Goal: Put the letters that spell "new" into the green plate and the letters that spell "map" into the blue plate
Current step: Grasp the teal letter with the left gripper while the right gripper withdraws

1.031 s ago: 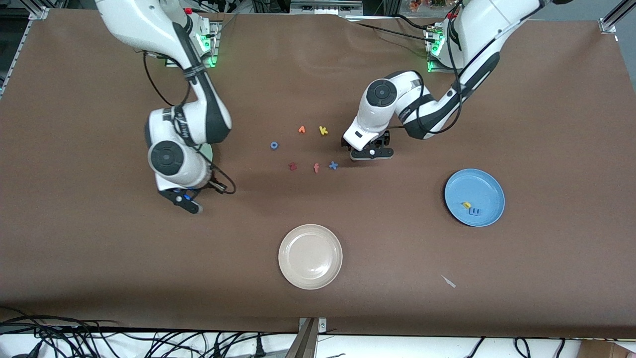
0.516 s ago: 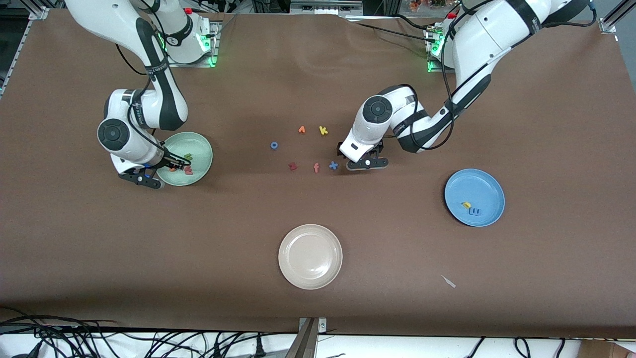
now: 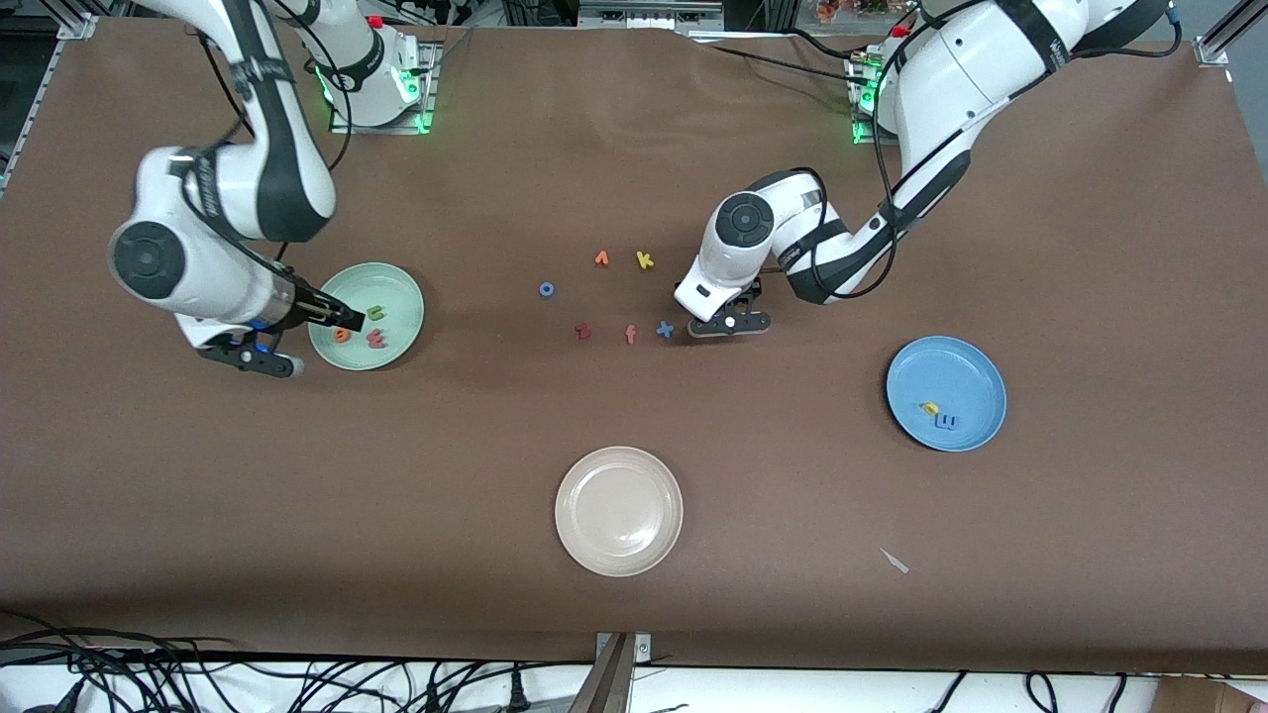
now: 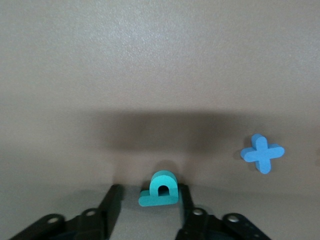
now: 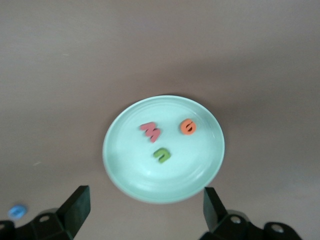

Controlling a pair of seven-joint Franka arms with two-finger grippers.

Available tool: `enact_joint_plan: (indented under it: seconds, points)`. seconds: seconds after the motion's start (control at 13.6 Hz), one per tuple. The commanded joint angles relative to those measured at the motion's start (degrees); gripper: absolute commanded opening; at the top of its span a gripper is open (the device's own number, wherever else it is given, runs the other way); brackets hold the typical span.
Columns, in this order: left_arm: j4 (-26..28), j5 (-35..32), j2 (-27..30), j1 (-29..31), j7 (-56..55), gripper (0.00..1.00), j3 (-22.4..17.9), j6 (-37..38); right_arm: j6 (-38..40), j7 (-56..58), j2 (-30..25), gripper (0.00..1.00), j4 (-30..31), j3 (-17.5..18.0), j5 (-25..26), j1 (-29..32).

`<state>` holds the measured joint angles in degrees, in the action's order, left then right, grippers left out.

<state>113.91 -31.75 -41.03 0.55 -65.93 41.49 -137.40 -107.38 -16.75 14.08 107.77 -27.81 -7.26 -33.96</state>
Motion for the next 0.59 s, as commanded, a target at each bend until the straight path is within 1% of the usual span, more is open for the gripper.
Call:
enact_joint_plan:
  seconds: [0.0,0.22,0.37,0.44,0.52]
  points:
    - [-1.9,-2.4,-0.5,-2.7,-1.4,0.44,-1.8,1.1,9.8,3.8,-0.6,1.0,-10.6,-1.6,-0.6,-0.1]
    - [-2.0,-2.3,-0.5,-3.3,-1.4,0.36,-2.4,1.1,18.9,8.1,-0.7,1.0,-20.9,-2.4,0.4,-0.1]
    - [-1.9,-2.4,-0.5,-3.3,-1.4,0.3,-2.5,1.1,21.7,8.4,-2.6,1.0,-21.5,-1.1,0.8,2.7]
    - [-1.9,-2.4,-0.8,-3.3,-1.4,0.3,-2.5,1.1,21.4,8.8,-2.7,1.0,-21.9,1.5,0.1,7.8]
    - [-2.0,-2.4,-1.2,-3.3,-1.4,0.3,-2.5,1.1,20.5,8.7,-3.5,1.0,-23.2,8.6,0.6,15.0]
